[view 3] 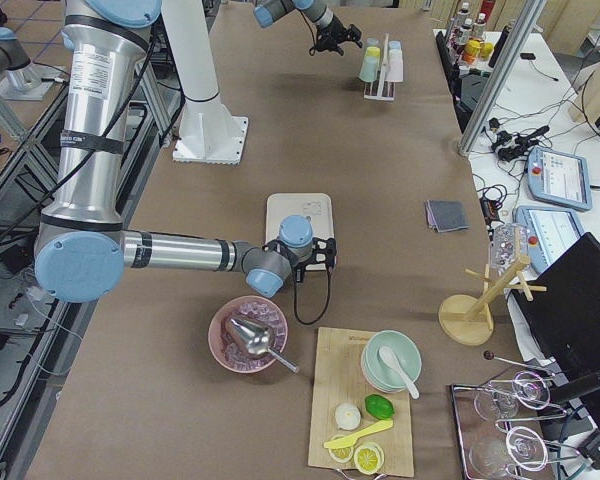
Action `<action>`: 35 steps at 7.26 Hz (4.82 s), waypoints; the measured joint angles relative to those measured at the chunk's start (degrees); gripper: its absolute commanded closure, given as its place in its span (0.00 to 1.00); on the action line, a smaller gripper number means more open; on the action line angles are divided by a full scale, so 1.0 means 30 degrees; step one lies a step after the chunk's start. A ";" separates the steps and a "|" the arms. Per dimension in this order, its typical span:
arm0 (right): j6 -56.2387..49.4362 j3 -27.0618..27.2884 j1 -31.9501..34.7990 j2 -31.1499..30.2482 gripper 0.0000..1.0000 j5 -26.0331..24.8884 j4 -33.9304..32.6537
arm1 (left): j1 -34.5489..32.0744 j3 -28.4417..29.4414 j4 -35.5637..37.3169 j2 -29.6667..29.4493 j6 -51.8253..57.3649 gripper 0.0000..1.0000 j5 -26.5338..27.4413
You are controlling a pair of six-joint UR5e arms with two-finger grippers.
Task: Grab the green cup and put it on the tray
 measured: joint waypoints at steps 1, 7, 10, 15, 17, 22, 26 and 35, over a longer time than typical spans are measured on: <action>-0.0006 0.0047 -0.0009 -0.0024 0.87 0.0091 -0.0027 | 0.0502 0.0613 -0.0027 0.0030 0.2045 0.01 0.2104; 0.0006 0.0195 0.0023 -0.0077 1.00 0.0436 -0.0089 | 0.3031 0.4104 -0.0233 0.0561 0.6456 0.01 0.8441; 0.0006 0.0263 -0.0067 0.0062 1.00 0.0691 -0.0264 | 0.3280 0.6234 -0.0688 0.0051 0.7910 0.01 1.0186; 0.0032 0.2946 -0.0950 0.6676 1.00 -0.0210 -1.0548 | 0.2910 0.8397 -0.1501 -0.1157 0.9735 0.01 1.1128; 0.0369 0.3066 -0.2401 1.0250 1.00 -0.1763 -1.4028 | 0.2580 0.9339 -0.2456 -0.1140 0.9813 0.01 1.1143; 0.2376 0.1471 -0.4781 1.4437 1.00 -0.4189 -1.4939 | 0.2373 1.0153 -0.2684 -0.1258 1.0223 0.01 1.2092; 0.2373 0.0279 -0.4805 1.5125 1.00 -0.4302 -1.4766 | 0.2339 1.0880 -0.2687 -0.1995 1.0366 0.01 1.2396; 0.2350 -0.0045 -0.5057 1.4768 1.00 -0.4293 -1.4704 | 0.1907 1.1484 -0.3108 -0.2063 1.0342 0.84 1.2686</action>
